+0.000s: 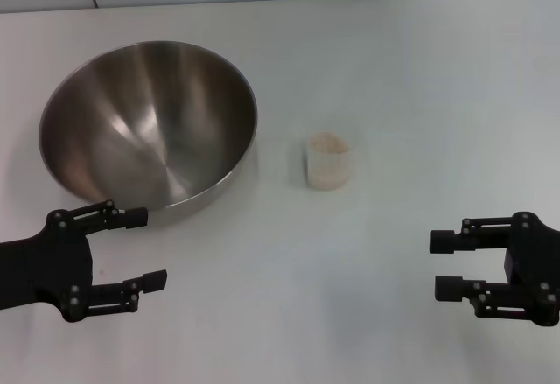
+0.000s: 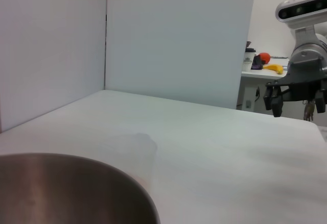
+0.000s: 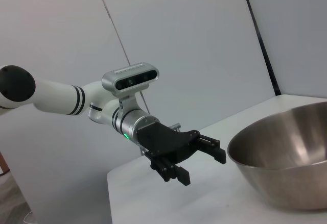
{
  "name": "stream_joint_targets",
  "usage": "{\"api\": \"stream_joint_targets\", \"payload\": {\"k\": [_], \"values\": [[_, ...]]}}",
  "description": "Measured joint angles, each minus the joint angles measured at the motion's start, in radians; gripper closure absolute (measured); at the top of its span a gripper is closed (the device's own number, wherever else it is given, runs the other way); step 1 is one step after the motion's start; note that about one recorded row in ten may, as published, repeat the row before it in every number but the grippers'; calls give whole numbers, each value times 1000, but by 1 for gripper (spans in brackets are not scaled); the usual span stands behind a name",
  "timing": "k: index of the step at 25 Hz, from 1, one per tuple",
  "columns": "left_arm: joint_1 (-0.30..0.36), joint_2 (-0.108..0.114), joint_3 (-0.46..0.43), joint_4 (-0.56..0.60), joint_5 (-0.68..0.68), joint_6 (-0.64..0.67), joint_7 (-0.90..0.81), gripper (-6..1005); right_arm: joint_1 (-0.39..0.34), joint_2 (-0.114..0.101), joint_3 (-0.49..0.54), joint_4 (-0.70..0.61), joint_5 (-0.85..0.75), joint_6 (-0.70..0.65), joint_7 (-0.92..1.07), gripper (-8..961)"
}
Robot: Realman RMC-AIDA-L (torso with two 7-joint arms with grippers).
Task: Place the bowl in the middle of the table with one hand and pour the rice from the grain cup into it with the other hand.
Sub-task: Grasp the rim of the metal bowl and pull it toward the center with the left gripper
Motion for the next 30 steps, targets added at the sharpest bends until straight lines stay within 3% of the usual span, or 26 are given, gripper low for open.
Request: {"api": "stream_joint_targets", "payload": {"k": [30], "values": [[0, 2, -2, 3, -28, -5, -1, 188, 1, 1, 1, 0, 0, 0, -6, 401]]}}
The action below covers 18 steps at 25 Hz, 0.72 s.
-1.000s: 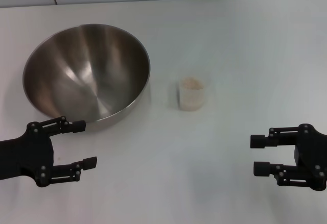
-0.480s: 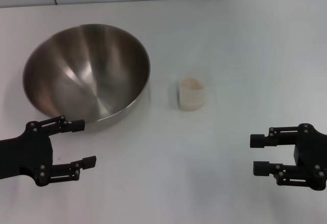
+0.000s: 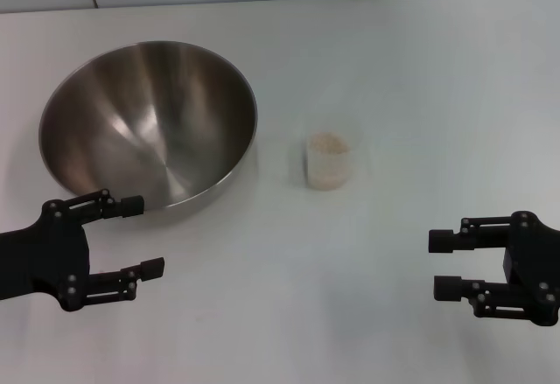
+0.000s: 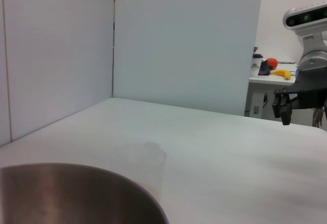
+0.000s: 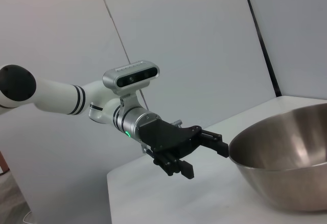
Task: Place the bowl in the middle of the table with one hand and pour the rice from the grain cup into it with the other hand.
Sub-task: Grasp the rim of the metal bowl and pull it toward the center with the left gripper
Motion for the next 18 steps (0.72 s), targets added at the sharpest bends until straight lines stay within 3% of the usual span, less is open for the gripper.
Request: {"api": "stream_joint_targets", "payload": {"k": [7, 10, 13, 15, 18], "values": [[-1, 2, -16, 8, -57, -1, -45, 188, 0, 0, 0, 0, 0, 3, -1, 400], [-2, 2, -101, 29, -158, -1, -102, 189, 0, 0, 0, 0, 0, 11, -3, 400], [-3, 2, -129, 32, -198, -2, -126, 189, 2, 0, 0, 0, 0, 13, -5, 400], [-24, 5, -205, 40, -341, -48, -318, 189, 4, -1, 0, 1, 0, 14, -16, 400], [-54, 17, -183, 92, -335, -123, -489, 189, 5, -1, 0, 6, 0, 16, -29, 400]]}}
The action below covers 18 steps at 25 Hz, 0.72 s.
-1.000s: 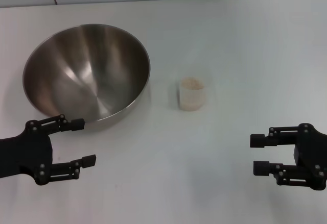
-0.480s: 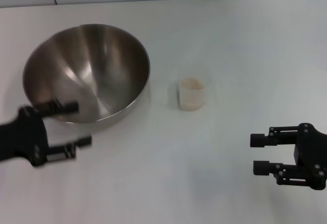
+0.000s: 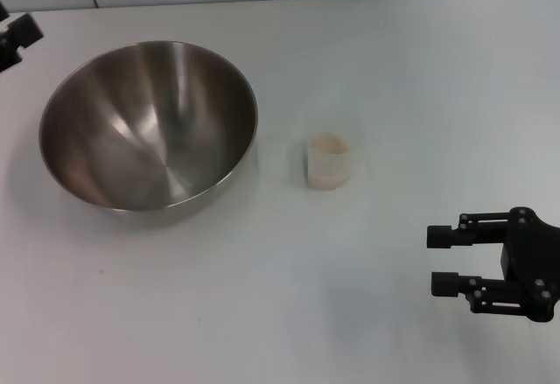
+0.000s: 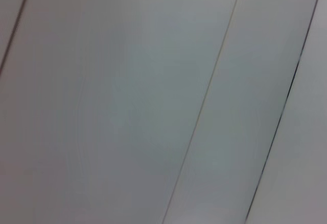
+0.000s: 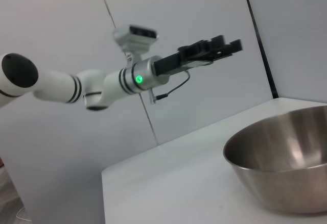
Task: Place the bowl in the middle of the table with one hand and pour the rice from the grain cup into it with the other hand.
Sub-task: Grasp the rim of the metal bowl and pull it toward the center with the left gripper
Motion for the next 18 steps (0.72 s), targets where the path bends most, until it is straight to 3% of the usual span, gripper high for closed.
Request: {"api": "stream_joint_targets", "payload": {"k": [5, 6, 7, 9, 12, 13, 18], "values": [[-18, -2, 39, 73, 47, -52, -135, 189, 1, 0, -4, 2, 0, 13, -2, 400], [-25, -4, 53, 119, 78, -92, -227, 189, 1, 0, -6, 2, 0, 16, -2, 400], [-37, -1, 96, 204, 166, -189, -451, 189, 1, 0, -8, 2, 0, 19, -6, 400], [-52, 26, 174, 257, 279, -238, -641, 189, 2, -2, -8, 10, 1, 24, -26, 400], [-67, 45, 235, 285, 367, -242, -756, 189, 2, -2, -7, 14, 1, 25, -38, 400], [-79, 50, 271, 329, 461, -231, -849, 189, 2, -2, -5, 15, 2, 25, -43, 400], [-91, 44, 282, 390, 588, -191, -945, 189, -3, -3, 0, 18, 2, 34, -54, 400]]}}
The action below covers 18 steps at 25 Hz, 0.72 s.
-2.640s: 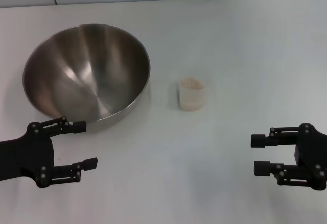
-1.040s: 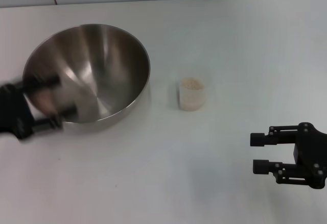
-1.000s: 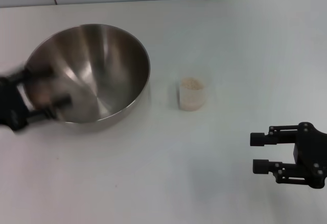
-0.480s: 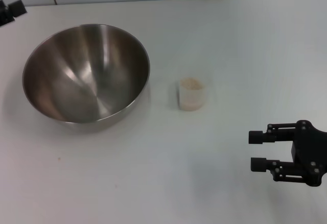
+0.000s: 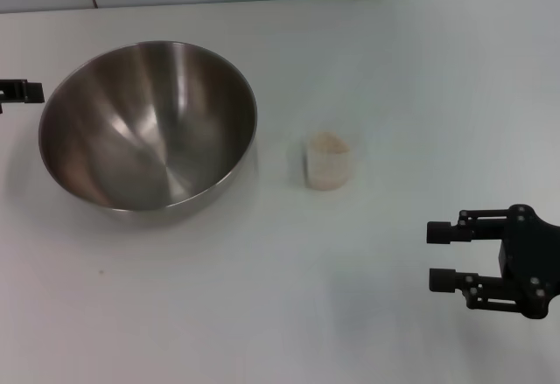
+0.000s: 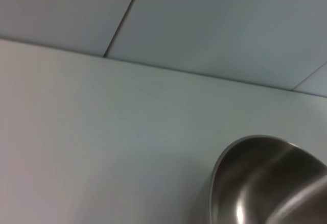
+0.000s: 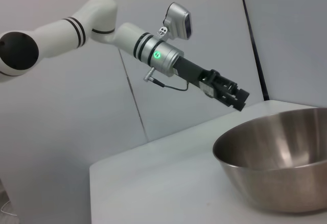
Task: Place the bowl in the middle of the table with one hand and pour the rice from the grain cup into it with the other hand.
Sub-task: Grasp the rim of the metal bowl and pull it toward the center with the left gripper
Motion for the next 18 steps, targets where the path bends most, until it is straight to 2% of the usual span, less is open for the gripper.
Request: {"api": "stream_joint_targets", "payload": {"k": [7, 9, 11, 17, 18], "values": [[-49, 11, 1, 7, 104, 59, -117, 189, -6, -1, 0, 4, 0, 2, -27, 400], [-98, 10, 1, 14, 171, 94, -162, 189, -7, 0, 0, 17, 0, 3, -49, 400], [-151, 4, 2, 6, 262, 112, -181, 189, -7, -1, 0, 32, 0, 9, -65, 400], [-219, -13, 5, -13, 353, 143, -184, 188, -6, -1, 0, 32, 0, 13, -66, 401], [-236, -25, 18, -17, 386, 147, -185, 188, -7, -1, 0, 32, 0, 13, -67, 401]]}}
